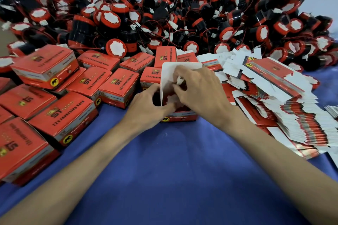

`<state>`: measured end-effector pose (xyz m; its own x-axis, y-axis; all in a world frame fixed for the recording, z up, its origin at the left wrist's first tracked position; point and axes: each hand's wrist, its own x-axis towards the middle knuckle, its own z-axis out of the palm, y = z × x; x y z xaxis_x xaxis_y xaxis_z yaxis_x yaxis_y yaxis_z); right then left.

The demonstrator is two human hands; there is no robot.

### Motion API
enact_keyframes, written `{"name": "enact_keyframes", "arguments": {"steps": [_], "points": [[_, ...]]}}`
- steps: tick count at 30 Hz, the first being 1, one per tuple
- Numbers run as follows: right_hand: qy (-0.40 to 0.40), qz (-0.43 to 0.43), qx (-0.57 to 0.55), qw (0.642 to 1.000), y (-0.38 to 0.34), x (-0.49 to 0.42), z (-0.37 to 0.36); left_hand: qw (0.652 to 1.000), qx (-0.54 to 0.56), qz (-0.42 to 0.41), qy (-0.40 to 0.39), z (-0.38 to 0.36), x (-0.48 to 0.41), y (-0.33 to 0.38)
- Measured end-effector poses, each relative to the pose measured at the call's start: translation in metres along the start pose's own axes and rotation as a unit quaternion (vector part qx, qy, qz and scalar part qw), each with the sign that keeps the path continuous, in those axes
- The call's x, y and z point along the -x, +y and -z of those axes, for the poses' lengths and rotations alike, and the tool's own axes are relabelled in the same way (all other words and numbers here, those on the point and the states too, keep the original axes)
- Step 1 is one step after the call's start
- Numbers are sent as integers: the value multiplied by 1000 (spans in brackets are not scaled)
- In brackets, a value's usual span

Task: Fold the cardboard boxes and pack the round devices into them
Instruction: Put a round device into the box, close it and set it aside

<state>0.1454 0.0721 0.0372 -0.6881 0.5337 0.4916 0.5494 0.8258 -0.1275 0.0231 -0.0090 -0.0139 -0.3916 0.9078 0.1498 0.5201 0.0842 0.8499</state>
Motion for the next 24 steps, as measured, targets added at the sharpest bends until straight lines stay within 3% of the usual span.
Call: {"name": "enact_keyframes", "arguments": {"steps": [6,12,15,19,24], "points": [[27,22,124,992,-2,1,9,998,-4,26,-59,6,-5,-1],[-101,84,92,987,-4,5,6,996,7,24,-86,7,-5,4],[-126,120,79,982,-8,5,4,997,6,15,-77,6,-5,5],[-146,93,-63,983,-10,3,12,998,-4,3,-55,4,-4,4],[-243,92,-93,961,-5,-3,18,999,-10,-32,-8,2,1,2]]}}
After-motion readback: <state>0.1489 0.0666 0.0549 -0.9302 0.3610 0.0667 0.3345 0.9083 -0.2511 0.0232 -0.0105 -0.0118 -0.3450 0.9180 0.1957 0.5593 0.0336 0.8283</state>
